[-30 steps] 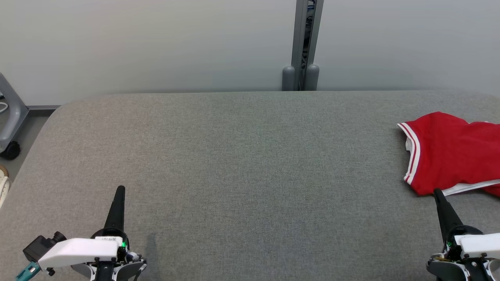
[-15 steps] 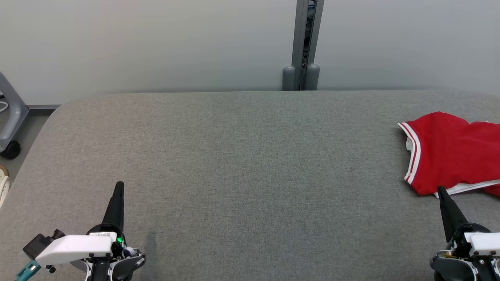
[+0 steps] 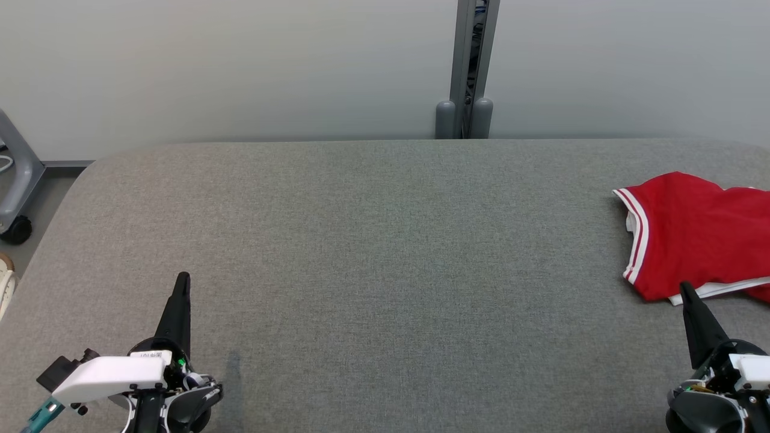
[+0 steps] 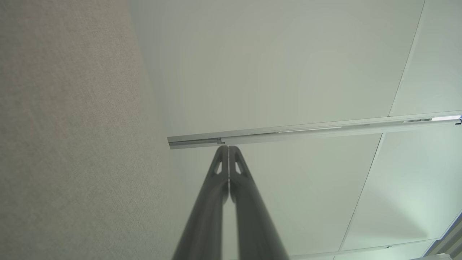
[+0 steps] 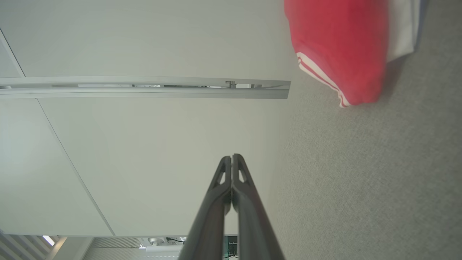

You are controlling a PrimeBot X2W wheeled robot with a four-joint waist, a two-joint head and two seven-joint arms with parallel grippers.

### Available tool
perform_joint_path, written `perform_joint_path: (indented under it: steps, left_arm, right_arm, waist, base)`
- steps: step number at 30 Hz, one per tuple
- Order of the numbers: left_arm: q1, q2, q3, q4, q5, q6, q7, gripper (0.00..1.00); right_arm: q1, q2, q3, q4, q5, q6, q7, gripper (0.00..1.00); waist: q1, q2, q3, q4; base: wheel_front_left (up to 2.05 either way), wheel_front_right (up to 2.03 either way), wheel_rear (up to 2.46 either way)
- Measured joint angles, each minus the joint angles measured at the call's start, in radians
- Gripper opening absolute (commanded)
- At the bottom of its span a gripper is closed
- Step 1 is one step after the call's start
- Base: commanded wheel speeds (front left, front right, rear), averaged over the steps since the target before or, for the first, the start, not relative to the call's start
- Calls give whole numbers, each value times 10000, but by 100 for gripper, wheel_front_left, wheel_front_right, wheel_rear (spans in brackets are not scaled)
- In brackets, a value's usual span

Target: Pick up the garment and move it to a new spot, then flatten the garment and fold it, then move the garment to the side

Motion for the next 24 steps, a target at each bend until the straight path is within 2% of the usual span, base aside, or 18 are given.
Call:
perform_joint_path:
  steps: [24]
  left_arm:
    - [-27,0,12,8,-92,-27,27,0]
  right_arm:
    - [-34,61,-105,23,44,0,98,0]
  waist:
    - [0,0,1,1]
  base:
    - [0,0,0]
